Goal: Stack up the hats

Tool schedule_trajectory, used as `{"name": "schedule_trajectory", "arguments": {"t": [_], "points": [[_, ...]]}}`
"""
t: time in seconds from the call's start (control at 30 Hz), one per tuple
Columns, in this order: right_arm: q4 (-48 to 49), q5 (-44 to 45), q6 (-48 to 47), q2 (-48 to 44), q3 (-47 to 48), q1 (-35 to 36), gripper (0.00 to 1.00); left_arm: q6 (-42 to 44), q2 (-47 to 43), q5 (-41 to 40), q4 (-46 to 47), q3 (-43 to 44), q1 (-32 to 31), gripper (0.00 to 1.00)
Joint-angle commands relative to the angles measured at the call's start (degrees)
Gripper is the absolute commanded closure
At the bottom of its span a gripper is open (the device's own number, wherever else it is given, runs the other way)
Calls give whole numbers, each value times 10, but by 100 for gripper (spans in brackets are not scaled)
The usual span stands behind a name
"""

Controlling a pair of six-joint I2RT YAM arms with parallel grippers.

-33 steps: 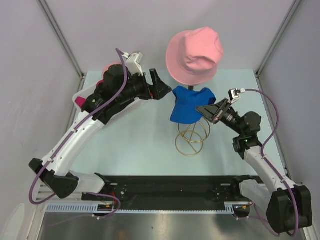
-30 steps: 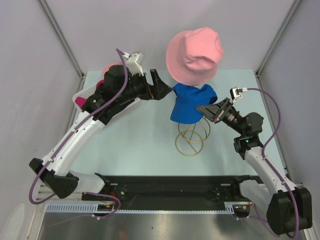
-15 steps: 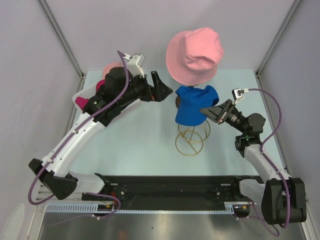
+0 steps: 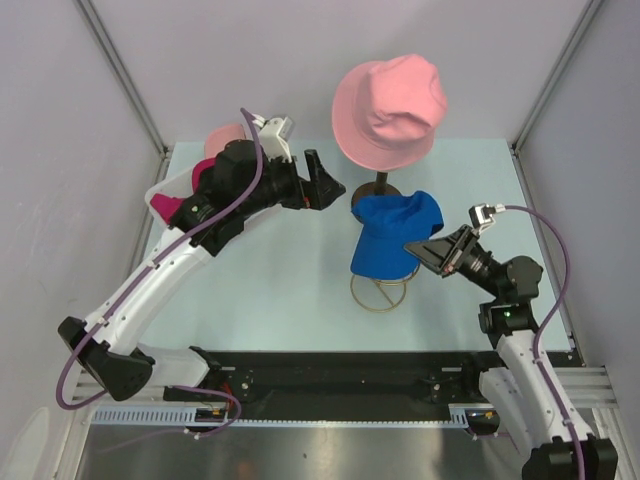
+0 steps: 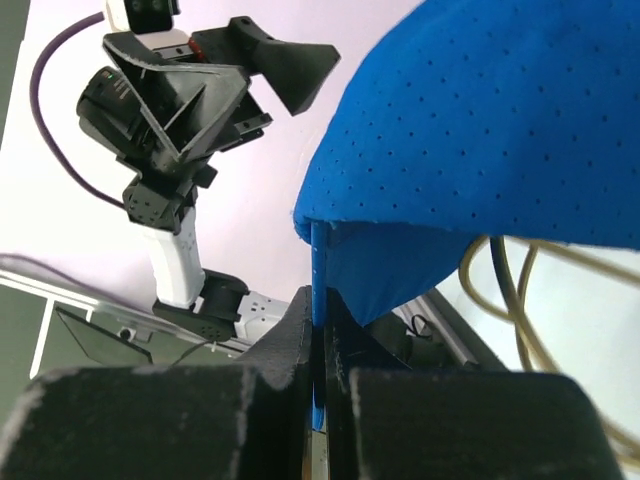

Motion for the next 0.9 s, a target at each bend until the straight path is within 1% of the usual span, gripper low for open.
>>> {"name": "schedule_trajectory", "arguments": {"t": [0.0,0.03,0.3,0.47,0.5,0.6,0.7,0.87], "points": [[-171,22,-8,-52,4,2,100,3,-4,0,27,2,-8,0],[-213,22,-18,-57,2,2,100,4,-1,1,29,3,-9,0],[-284,15,-48,-62,-34,0,100,16,34,2,29,22,-44,0],[-356,8,-91,-79,-12,-1,100,14,46,4,34,19,-73,0],[-404,7,-103,-81,-1,-1,100,13,49,5,36,19,-78,0],[-457,9,-141,-95,7,-2,100,11,62,2,40,24,-99,0],[-473,17,-134,-118,-4,-8,100,12,86,-2,42,37,-121,0],[-496,18,-123,-155,-4,-31,100,30,133,-29,16,79,-155,0]]}}
